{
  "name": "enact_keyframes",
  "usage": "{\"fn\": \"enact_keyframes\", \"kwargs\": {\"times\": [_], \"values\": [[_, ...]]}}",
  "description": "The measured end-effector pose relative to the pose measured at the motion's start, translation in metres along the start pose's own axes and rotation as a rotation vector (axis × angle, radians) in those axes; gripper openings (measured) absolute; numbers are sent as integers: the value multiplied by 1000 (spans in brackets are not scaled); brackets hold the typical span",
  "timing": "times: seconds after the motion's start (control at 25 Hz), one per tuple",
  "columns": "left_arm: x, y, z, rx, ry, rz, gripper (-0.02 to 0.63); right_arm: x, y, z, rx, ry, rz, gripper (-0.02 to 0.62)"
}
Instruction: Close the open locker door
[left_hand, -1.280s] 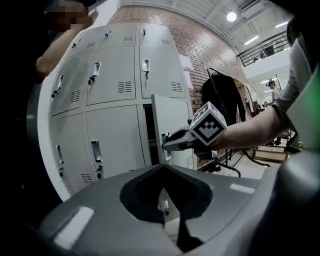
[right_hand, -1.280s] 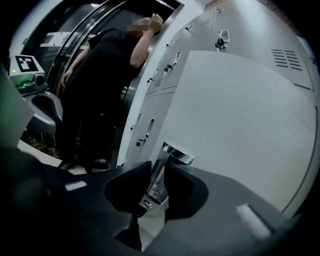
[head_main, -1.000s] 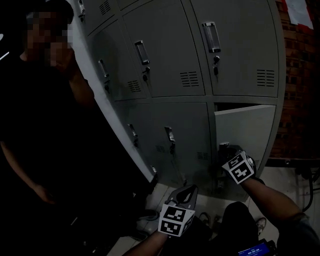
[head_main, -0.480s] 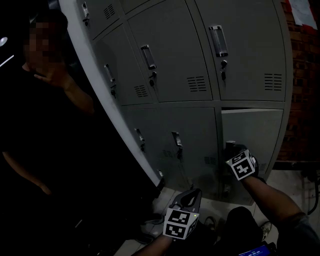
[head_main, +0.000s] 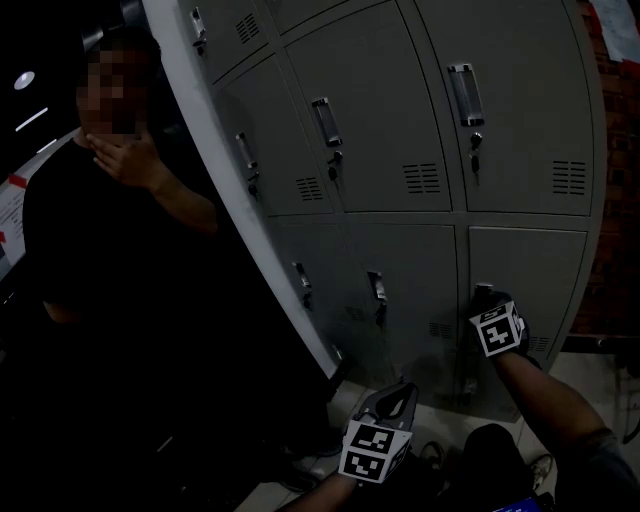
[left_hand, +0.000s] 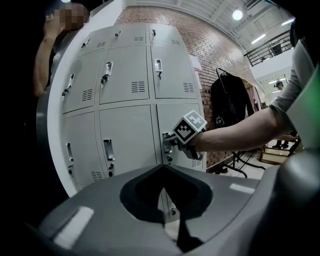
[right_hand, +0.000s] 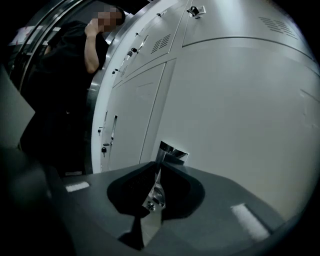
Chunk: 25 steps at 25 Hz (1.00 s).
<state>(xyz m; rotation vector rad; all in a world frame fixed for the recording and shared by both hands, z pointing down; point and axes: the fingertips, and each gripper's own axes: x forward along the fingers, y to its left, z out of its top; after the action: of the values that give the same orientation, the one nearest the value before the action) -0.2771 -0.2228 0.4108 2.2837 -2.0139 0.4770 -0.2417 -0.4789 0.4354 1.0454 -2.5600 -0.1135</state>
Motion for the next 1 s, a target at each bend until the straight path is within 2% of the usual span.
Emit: {"fn": "enact_keyframes", "kwargs": {"times": [0.44, 0.68, 1.0], "values": [[0, 5, -2, -15, -3, 0, 0, 10, -5, 2, 8, -2, -23, 40], [3, 2, -4, -17, 1, -4, 0, 8, -3, 2, 22, -26, -1, 29], [1, 2, -3, -13, -4, -1, 0, 6, -1, 2, 84, -60, 12, 48]]}}
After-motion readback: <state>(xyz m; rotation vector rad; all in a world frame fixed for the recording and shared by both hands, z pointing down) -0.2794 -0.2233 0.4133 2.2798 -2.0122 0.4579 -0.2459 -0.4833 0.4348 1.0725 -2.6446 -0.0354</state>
